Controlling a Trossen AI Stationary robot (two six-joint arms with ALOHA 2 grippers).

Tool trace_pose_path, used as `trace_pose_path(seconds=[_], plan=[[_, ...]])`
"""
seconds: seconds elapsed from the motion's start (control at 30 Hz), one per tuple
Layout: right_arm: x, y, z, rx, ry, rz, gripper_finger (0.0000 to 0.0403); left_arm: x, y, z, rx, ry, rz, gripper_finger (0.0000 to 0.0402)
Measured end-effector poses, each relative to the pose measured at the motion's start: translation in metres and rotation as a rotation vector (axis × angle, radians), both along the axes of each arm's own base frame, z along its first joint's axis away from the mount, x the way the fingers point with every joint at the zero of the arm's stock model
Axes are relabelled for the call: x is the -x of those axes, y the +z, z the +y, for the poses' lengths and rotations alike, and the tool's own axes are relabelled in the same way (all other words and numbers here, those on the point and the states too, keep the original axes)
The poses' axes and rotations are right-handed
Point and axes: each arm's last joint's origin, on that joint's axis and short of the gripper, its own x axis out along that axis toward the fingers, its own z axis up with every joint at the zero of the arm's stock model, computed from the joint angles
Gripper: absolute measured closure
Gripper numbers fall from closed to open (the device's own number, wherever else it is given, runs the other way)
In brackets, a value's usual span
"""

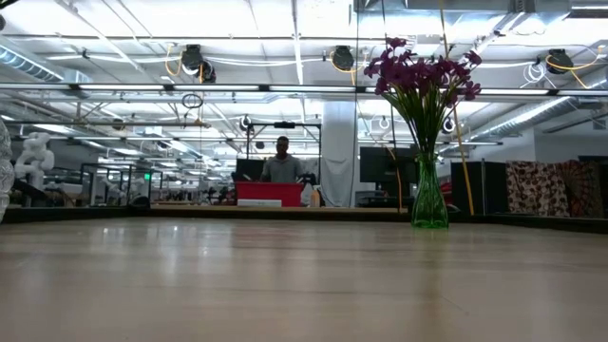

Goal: Sort flowers into vase by color
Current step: Put the white flower into the transparent vase

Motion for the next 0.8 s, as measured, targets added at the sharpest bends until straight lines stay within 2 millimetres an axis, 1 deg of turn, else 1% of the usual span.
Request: trace_pose_path(seconds=[0.1,0.23,0.33,0.5,0.63,0.8], plan=[[0.000,0.000,0.000,-0.003,0.000,-0.004,0.0232,-0.001,-0.009,0.002,-0.018,0.007,0.013,0.0384],[0.000,0.000,0.000,-0.004,0.000,-0.005,0.0232,-0.002,-0.018,0.003,0.003,0.020,0.028,0.0384],[0.000,0.000,0.000,-0.005,0.000,-0.005,0.0232,-0.001,-0.022,0.004,0.017,0.023,0.034,0.0384],[0.000,0.000,0.000,-0.005,0.000,-0.005,0.0232,-0.001,-0.023,0.003,0.017,0.009,0.040,0.0383],[0.000,0.000,0.000,-0.006,0.001,-0.004,0.0232,0.000,-0.025,0.003,0.011,-0.028,0.067,0.0371],[0.000,0.000,0.000,-0.007,0.003,-0.003,0.0232,0.001,-0.032,0.005,0.017,-0.011,0.117,0.0345]])
